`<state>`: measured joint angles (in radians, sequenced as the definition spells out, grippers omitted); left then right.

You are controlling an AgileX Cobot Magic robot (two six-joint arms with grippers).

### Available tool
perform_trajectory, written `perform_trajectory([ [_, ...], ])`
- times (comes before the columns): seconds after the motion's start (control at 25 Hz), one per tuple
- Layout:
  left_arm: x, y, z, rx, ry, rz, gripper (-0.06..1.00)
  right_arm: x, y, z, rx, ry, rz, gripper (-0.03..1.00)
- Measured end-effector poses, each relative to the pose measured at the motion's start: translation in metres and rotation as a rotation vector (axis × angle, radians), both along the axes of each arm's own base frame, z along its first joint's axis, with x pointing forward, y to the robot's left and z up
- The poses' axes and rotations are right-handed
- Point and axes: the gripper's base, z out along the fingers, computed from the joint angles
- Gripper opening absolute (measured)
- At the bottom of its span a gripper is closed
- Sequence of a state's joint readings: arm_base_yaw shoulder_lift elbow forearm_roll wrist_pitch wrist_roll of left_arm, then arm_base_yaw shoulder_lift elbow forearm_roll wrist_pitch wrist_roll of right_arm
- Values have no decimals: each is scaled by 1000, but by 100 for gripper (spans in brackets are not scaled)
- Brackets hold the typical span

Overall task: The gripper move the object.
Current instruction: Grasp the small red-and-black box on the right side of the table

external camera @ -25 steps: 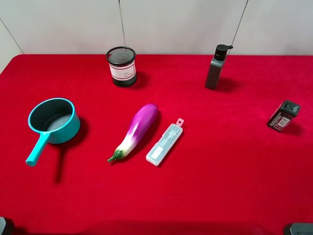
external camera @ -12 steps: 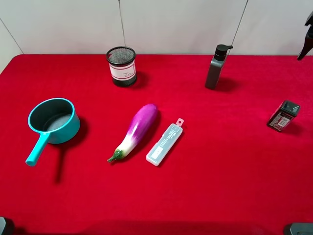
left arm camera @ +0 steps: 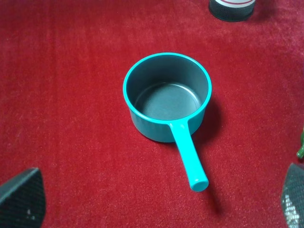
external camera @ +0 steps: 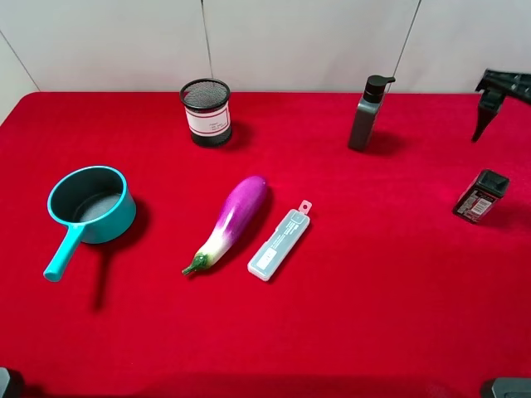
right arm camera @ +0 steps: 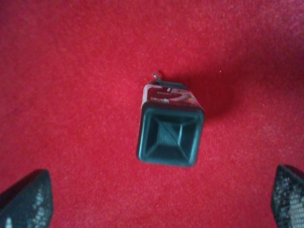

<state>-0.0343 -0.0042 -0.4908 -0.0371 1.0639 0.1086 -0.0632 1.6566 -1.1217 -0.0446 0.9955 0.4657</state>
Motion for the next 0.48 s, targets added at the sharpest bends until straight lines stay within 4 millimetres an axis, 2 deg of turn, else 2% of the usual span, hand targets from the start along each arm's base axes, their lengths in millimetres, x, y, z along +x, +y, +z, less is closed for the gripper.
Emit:
perform_trajectory([
  [0.48, 0, 0, 0, 0, 0, 0, 98, 19, -4, -51, 23, 79, -28, 69],
])
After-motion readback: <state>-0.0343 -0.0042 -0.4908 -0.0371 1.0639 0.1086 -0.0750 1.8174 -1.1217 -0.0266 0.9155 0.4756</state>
